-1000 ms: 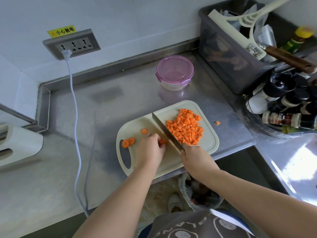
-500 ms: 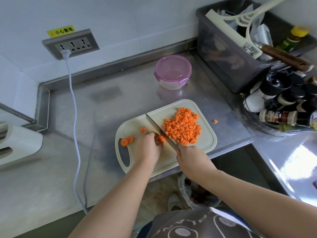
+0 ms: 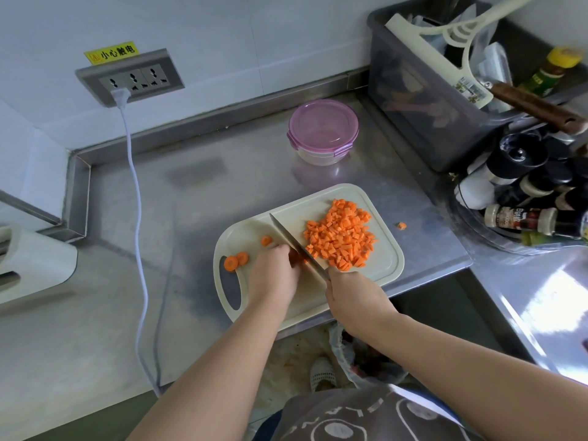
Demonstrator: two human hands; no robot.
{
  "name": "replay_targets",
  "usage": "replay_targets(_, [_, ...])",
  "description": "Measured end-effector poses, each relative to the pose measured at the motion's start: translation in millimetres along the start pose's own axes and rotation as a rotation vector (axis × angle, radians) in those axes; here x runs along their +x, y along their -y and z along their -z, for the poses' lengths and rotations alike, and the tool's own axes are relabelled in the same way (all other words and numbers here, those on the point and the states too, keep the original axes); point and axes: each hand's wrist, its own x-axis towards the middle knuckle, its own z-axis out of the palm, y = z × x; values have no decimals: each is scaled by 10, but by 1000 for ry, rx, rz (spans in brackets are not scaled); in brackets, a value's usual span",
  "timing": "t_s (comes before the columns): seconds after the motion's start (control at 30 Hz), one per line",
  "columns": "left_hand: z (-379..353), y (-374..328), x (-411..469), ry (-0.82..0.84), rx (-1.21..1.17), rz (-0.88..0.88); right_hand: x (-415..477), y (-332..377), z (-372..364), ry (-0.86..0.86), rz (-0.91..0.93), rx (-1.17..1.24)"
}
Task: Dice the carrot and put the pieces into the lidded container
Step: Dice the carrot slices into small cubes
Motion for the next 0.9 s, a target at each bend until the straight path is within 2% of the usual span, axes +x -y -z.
replay_targets(0.2, [-12,13,23,21,-8,7,35,19,-40,26,-17,-61])
replay_targets(0.43, [-20,13,19,35,-17,17,77,3,30,-28,-9,50])
replay_targets(0.63, [-65,-80,116,40,0,9,32,-157,243,-161,35,117])
replay_targets(0.8, [-106,-125,225,79,-214,8,41,-325,401,-238,40,1])
replay_targets(0.9, [8,-9,234,75,-462,118,-1,-413,469,-285,62,-86])
